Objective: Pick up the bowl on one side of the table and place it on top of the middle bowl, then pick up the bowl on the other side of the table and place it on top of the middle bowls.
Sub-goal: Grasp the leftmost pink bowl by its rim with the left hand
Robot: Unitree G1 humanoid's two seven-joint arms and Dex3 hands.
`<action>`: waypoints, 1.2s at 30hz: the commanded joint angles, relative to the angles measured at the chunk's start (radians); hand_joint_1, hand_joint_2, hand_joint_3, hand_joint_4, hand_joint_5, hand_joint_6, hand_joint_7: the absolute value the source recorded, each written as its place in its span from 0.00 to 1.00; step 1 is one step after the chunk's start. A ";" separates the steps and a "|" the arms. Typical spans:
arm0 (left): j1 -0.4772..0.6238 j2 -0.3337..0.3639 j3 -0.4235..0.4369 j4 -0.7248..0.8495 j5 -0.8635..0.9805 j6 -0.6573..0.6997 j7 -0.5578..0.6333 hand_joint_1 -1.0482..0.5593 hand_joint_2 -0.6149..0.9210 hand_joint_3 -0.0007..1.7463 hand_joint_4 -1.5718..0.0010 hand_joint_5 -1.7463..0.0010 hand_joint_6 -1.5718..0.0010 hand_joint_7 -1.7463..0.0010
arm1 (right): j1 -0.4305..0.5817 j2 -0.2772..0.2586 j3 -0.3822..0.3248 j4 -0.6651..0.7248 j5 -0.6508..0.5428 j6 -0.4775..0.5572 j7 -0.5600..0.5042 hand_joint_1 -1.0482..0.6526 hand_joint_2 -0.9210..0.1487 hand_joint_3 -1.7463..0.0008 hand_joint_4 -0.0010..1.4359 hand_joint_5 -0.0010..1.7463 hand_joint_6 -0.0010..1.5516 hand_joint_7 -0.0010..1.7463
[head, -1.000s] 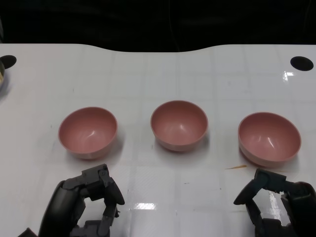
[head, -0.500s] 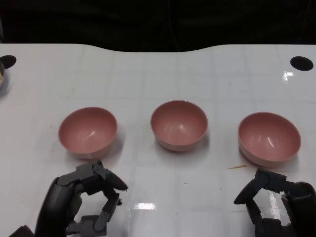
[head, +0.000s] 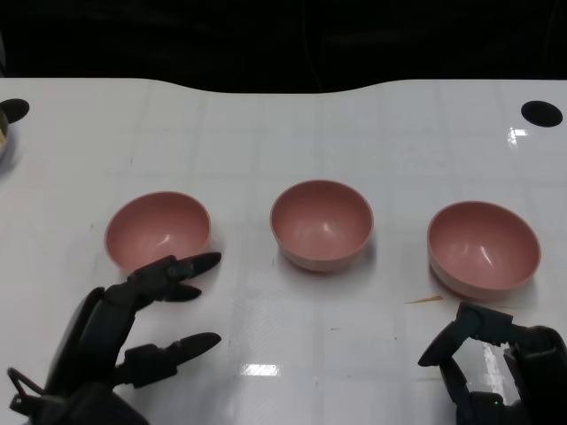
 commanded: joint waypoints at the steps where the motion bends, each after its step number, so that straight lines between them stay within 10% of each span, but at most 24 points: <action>1: 0.001 0.054 -0.001 -0.072 0.136 0.081 0.068 0.43 0.99 0.01 0.71 0.72 0.69 1.00 | 0.004 -0.006 -0.013 -0.007 -0.002 0.008 -0.012 0.64 0.56 0.22 0.55 0.83 0.54 0.69; 15: -0.101 0.156 -0.160 -0.095 0.587 0.401 0.217 0.36 0.99 0.00 0.73 0.86 0.75 1.00 | -0.002 -0.009 -0.010 0.008 -0.001 -0.009 -0.011 0.65 0.57 0.21 0.55 0.83 0.55 0.68; 30: -0.383 0.135 -0.393 0.204 0.707 0.749 0.089 0.36 1.00 0.02 0.61 0.89 0.70 0.99 | 0.006 0.001 0.000 -0.009 0.004 0.003 -0.008 0.66 0.58 0.19 0.56 0.84 0.55 0.69; 35: -0.452 0.143 -0.451 0.292 0.681 0.767 0.047 0.38 1.00 0.03 0.45 0.82 0.62 0.98 | 0.008 0.002 -0.002 -0.014 -0.004 0.007 -0.011 0.65 0.59 0.19 0.56 0.84 0.55 0.69; 36: -0.466 0.143 -0.459 0.317 0.674 0.762 0.053 0.39 1.00 0.02 0.47 0.65 0.58 0.98 | 0.008 0.003 -0.003 -0.015 -0.006 0.007 -0.013 0.64 0.59 0.19 0.56 0.84 0.55 0.69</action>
